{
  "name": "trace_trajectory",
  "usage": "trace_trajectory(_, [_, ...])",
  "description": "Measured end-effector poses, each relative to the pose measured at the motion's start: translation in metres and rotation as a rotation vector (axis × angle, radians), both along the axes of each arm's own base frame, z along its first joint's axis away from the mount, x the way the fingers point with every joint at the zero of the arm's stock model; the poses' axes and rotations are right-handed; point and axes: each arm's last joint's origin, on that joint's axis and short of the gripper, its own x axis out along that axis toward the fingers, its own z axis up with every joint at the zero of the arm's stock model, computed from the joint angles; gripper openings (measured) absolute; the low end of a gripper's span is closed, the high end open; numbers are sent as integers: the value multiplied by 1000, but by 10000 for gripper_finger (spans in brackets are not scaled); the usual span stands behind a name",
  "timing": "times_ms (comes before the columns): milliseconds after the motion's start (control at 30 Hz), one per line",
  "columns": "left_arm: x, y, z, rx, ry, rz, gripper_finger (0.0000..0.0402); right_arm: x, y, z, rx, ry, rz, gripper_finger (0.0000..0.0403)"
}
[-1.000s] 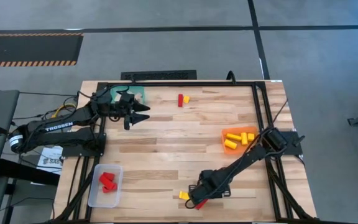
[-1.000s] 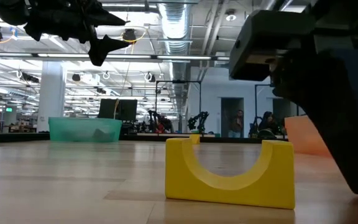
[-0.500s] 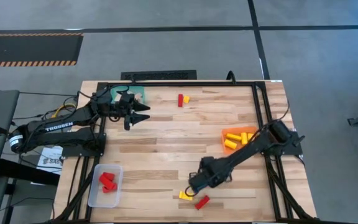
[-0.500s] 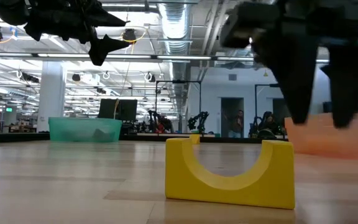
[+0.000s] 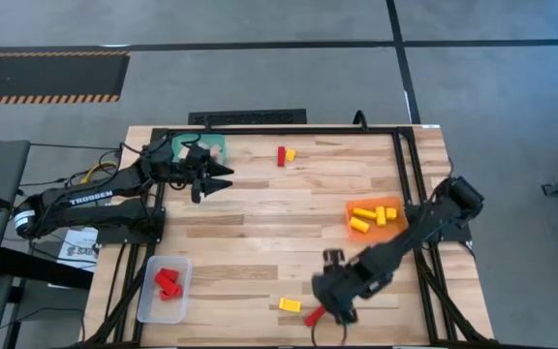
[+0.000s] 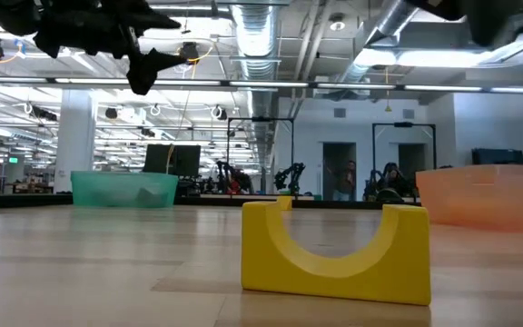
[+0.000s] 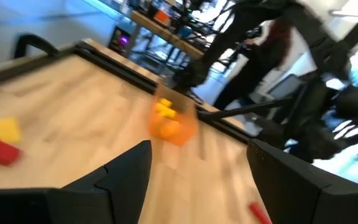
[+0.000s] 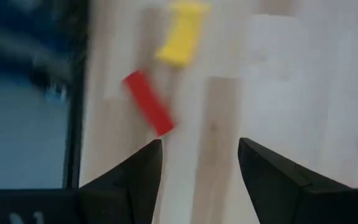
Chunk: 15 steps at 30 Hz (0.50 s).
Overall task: Sort & place blocks by color
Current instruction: Put the red block into the transparent bin
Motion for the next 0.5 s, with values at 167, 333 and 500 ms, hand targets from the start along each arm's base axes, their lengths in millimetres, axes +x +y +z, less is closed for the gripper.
trace_trajectory(167, [-2, -18, 4, -67, -1, -79, 251, -8, 37, -24, -7, 18, 219, 231])
trace_trajectory(333, [-12, -40, 8, -81, 10, -44, 251, -13, 57, -29, 6, -41, 308, 231])
trace_trajectory(500, [-23, -53, 10, -65, 13, 47, 251, 5, 65, -51, -35, -117, 387, 231])
